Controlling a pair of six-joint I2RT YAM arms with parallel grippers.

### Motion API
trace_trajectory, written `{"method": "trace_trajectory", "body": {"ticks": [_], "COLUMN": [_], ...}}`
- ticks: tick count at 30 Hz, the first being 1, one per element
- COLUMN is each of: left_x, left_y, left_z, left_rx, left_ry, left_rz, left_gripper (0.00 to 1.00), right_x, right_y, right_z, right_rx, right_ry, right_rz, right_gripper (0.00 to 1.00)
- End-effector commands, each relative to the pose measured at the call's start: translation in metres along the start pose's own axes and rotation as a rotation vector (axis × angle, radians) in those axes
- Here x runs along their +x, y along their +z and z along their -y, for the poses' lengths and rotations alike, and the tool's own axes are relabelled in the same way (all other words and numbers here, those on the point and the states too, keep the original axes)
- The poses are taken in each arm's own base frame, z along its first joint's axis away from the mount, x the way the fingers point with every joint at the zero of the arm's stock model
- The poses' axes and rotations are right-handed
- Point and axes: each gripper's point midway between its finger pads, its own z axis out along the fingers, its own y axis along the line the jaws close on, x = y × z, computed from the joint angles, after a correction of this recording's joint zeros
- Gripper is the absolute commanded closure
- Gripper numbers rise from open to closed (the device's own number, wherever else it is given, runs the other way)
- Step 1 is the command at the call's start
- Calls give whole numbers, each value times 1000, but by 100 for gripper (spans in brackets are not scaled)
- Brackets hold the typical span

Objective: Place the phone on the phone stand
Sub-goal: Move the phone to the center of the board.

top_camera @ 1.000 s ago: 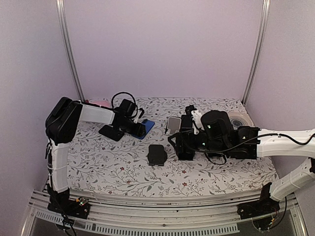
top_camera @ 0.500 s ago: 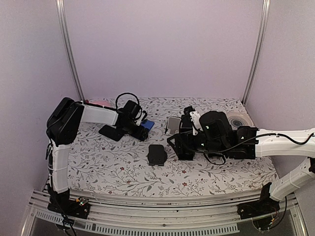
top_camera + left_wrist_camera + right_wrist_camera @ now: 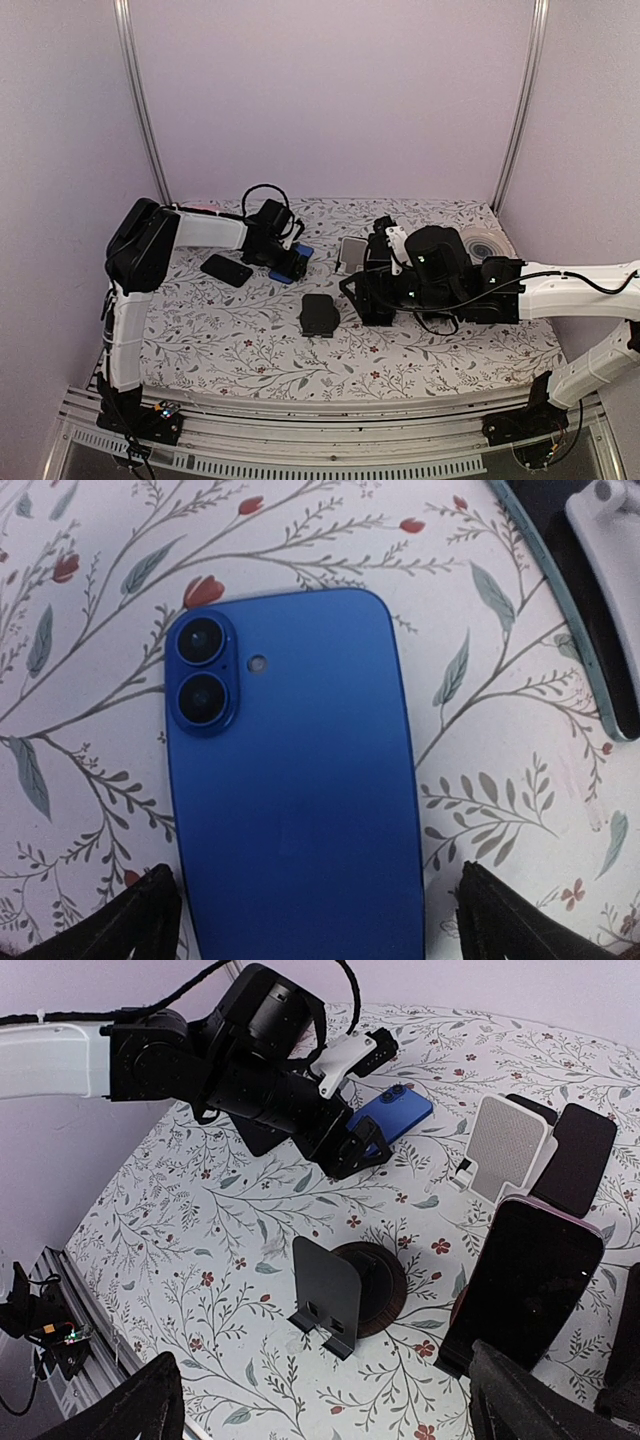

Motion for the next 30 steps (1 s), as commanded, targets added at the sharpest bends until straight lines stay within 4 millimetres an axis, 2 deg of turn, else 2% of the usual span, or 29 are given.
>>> {"method": "trace_trajectory", "body": {"ticks": [1, 6, 13, 21, 30], "left_x": [62, 68, 76, 91, 132], "left_y": [26, 25, 15, -6, -32], "left_z": [-9, -10, -11, -8, -3], "left_rx": [-39, -45, -64, -78, -85], "left_ry": [36, 29, 13, -20, -68], "left_rz": [-194, -206, -216, -201, -212], "left_gripper": [6, 19, 30, 33, 33], "right_x": [-8, -8, -8, -6, -4], "right_y": [-4, -4, -2, 0, 0], "right_z": [-1, -2, -3, -4, -6], "right_rx": [0, -2, -7, -13, -29], "right_ry": [6, 7, 7, 11, 13], "right_rz": [25, 24, 22, 18, 16], "right_gripper": [1, 1, 1, 1, 1]}}
